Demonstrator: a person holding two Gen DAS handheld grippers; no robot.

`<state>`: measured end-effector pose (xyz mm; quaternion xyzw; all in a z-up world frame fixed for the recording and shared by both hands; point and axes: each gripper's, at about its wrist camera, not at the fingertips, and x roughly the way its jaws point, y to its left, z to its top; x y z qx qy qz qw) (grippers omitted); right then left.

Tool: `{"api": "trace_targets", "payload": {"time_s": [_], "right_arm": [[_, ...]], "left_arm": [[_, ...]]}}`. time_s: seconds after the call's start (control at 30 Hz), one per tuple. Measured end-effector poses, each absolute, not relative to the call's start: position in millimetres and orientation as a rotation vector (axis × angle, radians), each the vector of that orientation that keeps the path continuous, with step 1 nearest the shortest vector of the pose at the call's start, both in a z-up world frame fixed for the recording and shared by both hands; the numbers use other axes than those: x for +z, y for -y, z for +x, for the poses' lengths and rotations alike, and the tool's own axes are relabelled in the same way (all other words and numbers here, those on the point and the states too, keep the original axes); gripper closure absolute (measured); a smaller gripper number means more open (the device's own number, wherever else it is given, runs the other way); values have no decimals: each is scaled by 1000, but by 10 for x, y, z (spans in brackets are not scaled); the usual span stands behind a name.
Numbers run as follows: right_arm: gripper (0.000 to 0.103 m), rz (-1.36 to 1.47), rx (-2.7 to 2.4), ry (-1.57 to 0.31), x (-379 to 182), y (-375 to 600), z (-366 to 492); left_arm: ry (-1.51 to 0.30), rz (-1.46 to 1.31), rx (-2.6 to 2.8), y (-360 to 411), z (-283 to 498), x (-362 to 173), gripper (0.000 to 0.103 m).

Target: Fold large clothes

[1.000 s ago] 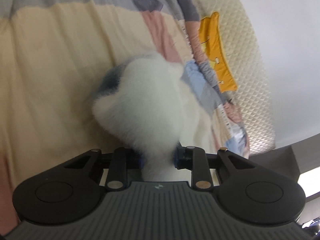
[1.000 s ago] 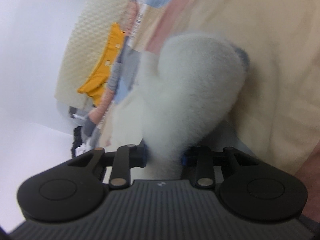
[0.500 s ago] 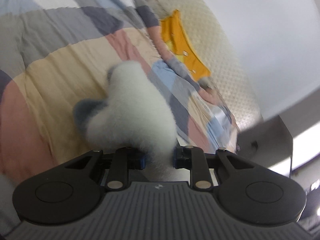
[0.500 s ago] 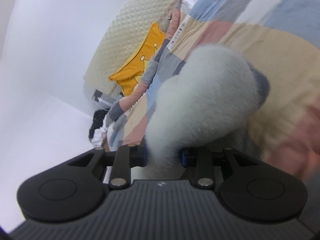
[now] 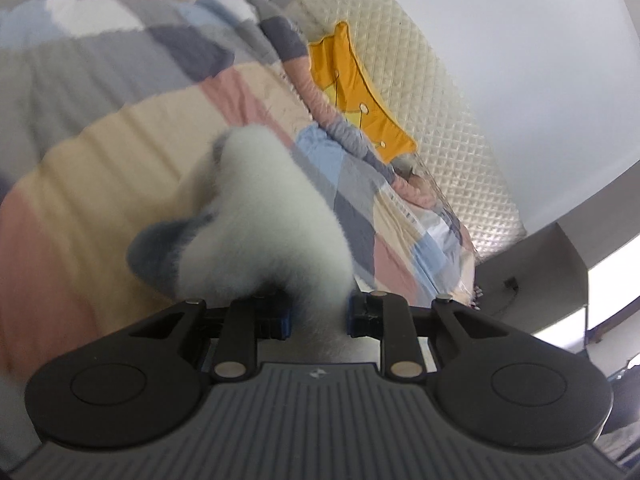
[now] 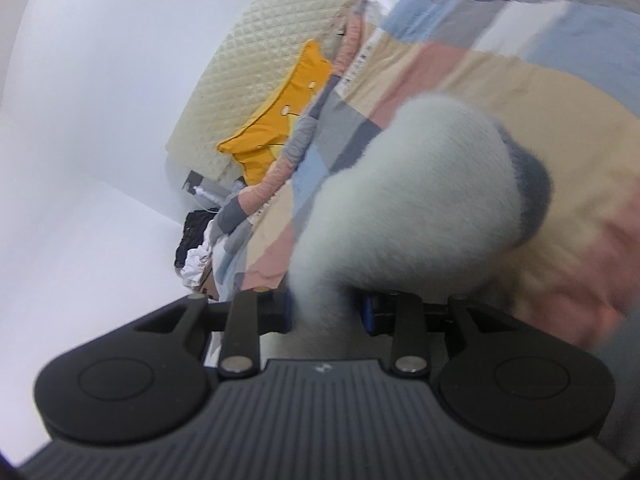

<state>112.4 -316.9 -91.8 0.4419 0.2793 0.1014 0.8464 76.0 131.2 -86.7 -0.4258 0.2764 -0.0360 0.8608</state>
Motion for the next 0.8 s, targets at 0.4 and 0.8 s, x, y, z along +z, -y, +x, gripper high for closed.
{"api": "trace_targets", "payload": {"time_s": [0.4, 0.8], "right_arm": [[66, 834, 173, -719, -1131, 2968, 2479], [64, 796, 180, -713, -1817, 2879, 3071]], "left_arm": [[-678, -708, 28, -1263, 2411, -1045, 76], [-643, -667, -4, -1322, 3189, -1945, 72]]}}
